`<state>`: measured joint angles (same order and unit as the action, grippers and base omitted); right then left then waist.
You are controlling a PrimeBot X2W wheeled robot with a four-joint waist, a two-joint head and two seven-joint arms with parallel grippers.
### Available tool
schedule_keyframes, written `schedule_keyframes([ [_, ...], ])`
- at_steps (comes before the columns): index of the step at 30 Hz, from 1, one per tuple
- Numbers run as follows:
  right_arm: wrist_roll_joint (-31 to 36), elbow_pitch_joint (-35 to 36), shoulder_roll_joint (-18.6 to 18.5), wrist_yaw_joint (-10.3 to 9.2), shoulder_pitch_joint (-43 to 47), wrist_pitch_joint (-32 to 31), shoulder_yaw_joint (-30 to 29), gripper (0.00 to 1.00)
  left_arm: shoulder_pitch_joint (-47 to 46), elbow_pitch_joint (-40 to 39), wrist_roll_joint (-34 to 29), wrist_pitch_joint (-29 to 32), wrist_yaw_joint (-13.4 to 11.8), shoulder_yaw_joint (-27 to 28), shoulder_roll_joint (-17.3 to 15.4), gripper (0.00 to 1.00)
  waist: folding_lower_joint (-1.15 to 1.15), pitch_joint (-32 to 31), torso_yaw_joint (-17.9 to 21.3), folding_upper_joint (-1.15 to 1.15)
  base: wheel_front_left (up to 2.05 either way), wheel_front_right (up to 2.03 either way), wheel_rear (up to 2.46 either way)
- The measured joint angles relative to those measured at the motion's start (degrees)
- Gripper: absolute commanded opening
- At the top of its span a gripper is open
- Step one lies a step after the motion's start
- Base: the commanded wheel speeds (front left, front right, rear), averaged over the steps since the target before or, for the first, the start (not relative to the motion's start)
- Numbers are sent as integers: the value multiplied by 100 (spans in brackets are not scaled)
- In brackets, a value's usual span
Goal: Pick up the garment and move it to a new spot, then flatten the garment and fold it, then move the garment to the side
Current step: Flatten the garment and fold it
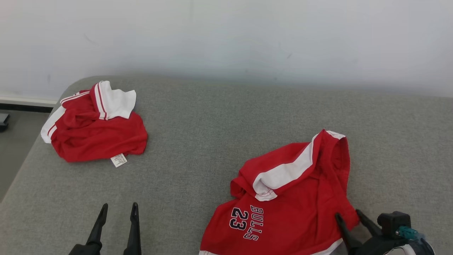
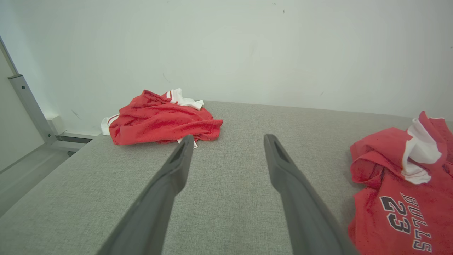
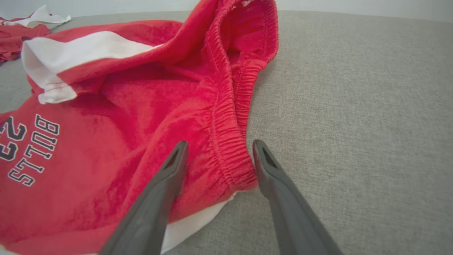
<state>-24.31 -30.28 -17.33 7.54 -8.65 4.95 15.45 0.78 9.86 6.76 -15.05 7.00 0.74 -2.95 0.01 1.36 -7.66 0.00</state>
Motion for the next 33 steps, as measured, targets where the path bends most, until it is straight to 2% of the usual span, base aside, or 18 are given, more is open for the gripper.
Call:
schedule_keyframes([
  [1, -41, -91, -10, 0, -33, -4, 78, 0, -2, 7, 4, 0, 0, -11, 0, 100, 0, 10, -23, 0, 0, 0, 0],
  [7, -207, -208, -134, 0, -143, 321, 297, 0, 18, 20, 37, 0, -45, 1, 0, 100, 0, -32, 15, 0, 0, 0, 0],
  [12, -420, 114, -247, 0, 87, 359, 315, 0, 61, 31, 81, 0, -53, -9, 0, 100, 0, -98, 161, 0, 0, 0, 0],
  [17, -701, 1087, -459, 0, 962, 4, 36, 0, 64, 25, 147, 0, -85, -92, 3, 100, 0, -146, 375, 0, 0, 0, 0],
  [20, -764, 1616, -453, 0, 1337, -269, -144, 0, 63, 16, 160, 0, -98, -97, 2, 100, 0, -132, 444, 0, 0, 0, 0],
  [25, -636, 2114, -386, 0, 1440, -623, -345, 0, 60, 36, 191, 0, -104, -144, 2, 100, 0, -112, 468, 0, 0, 0, 0],
  [29, -537, 2073, -327, 0, 1202, -810, -310, 0, -2, 74, 199, 0, -101, -225, 3, 100, -1, -99, 371, 0, 0, 0, 0],
  [33, -508, 1649, -291, 0, 736, -888, -224, 0, -41, 102, 209, 0, -98, -272, 2, 100, -1, -72, 222, 0, 0, 0, 0],
])
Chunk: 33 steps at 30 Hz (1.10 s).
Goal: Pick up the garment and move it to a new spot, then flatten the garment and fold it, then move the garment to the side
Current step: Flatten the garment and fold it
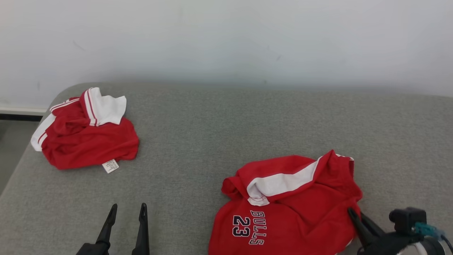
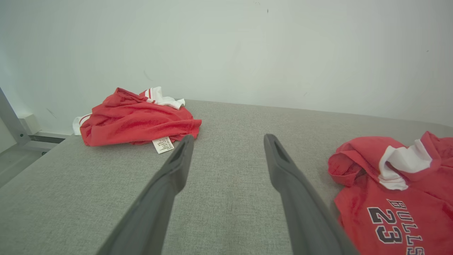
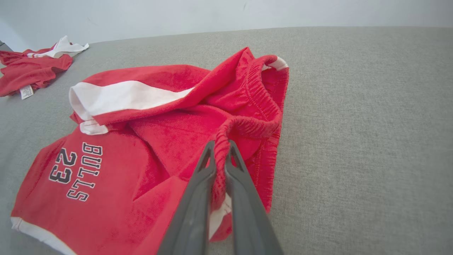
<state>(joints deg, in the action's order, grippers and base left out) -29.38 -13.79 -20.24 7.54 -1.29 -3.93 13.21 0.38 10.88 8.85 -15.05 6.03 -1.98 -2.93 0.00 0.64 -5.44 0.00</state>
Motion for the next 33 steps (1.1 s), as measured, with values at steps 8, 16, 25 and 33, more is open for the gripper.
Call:
schedule_keyframes([
  [8, -88, -1379, 165, 0, -1119, 308, 119, 0, -89, 54, 14, 0, 3, -73, 0, 100, 0, 76, -334, 0, 0, 0, 0],
  [16, -121, -2799, 367, 0, -1964, 803, 425, 100, -158, 74, 14, 0, 2, -112, 2, 100, 1, 174, -544, 0, 0, 0, 0],
  [25, -353, -3017, 345, 0, -1967, 1480, 879, 100, -48, 75, 23, 0, -49, -65, 0, 100, 0, 22, -365, 0, 0, 0, 0],
  [33, -535, -2268, 132, 0, -1354, 1704, 909, 100, 47, 13, 36, 0, -73, -2, 1, 100, 0, -89, 21, 0, 0, 0, 0],
])
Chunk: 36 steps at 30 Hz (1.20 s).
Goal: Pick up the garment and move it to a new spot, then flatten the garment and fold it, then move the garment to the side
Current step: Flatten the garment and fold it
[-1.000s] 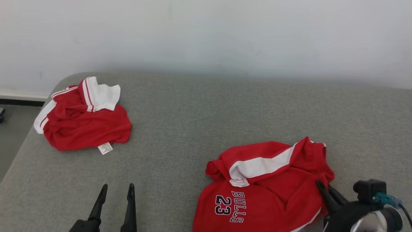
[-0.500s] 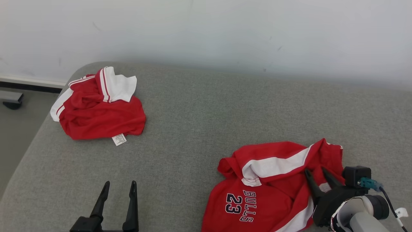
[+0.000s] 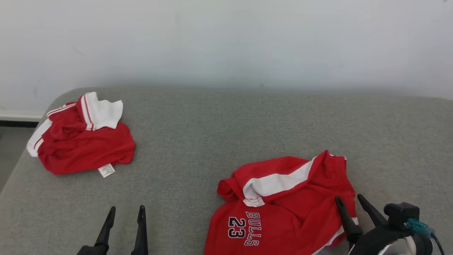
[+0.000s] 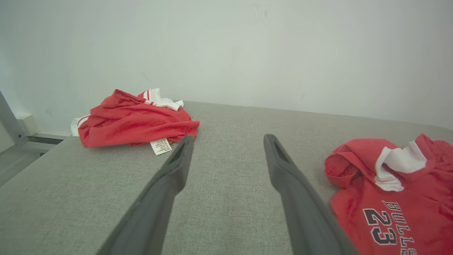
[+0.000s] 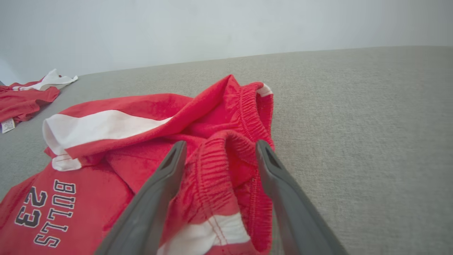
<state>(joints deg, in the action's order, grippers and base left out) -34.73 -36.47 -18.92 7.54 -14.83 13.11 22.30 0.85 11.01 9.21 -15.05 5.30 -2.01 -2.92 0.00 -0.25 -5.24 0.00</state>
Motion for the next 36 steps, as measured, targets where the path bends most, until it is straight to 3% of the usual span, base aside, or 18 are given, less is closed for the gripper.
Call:
schedule_keyframes([
  [12, 274, 1404, 56, 0, 1082, 88, -1043, 100, 8, -36, 2, 0, 0, 49, 0, 100, 0, -60, 449, 0, 0, 0, 0],
  [23, 967, 2504, 523, 0, 2075, 46, -1917, 100, 68, -55, -27, 0, 31, 152, 1, 100, 0, -165, 415, 0, 0, 0, 0],
  [36, 1428, 2977, 983, 0, 2461, -30, -2288, 100, 243, -131, -289, 0, 78, 389, -25, 100, 0, -266, 296, 0, 0, 0, 0],
])
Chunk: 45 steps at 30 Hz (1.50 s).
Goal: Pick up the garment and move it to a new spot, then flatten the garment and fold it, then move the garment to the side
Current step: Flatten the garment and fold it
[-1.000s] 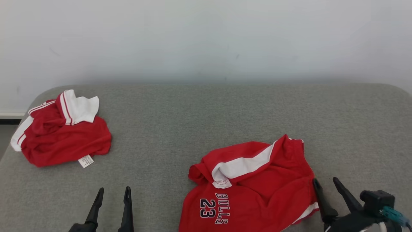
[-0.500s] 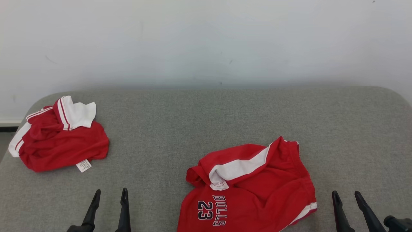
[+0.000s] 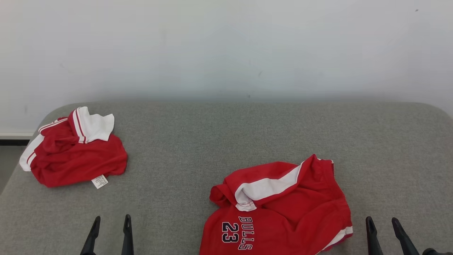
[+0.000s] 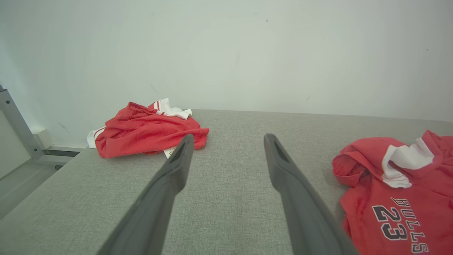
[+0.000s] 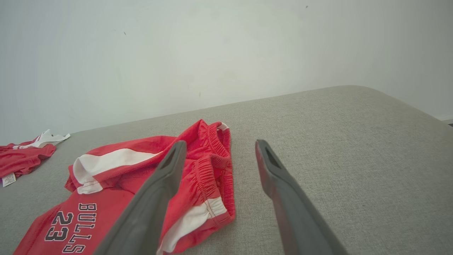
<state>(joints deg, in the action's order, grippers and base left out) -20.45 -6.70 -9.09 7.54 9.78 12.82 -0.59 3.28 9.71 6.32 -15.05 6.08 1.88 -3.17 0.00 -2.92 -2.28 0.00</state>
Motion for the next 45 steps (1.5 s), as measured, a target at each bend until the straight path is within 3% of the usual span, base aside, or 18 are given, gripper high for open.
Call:
schedule_keyframes([
  [23, 109, 78, -126, 0, -6, -113, 119, 100, 84, 45, -62, 0, 99, 43, -42, 100, 0, 27, -79, 0, 0, 0, 0],
  [38, -78, -391, -984, 0, -82, -286, 684, 100, 87, 766, 124, 0, 143, -2017, -254, 100, 0, 250, -19, 0, 0, 0, 0],
  [45, -163, -682, -1367, 0, -383, -372, 1213, 100, 54, 1266, 392, 0, 144, -2618, -335, 100, 0, 410, 35, 0, 0, 0, 0],
])
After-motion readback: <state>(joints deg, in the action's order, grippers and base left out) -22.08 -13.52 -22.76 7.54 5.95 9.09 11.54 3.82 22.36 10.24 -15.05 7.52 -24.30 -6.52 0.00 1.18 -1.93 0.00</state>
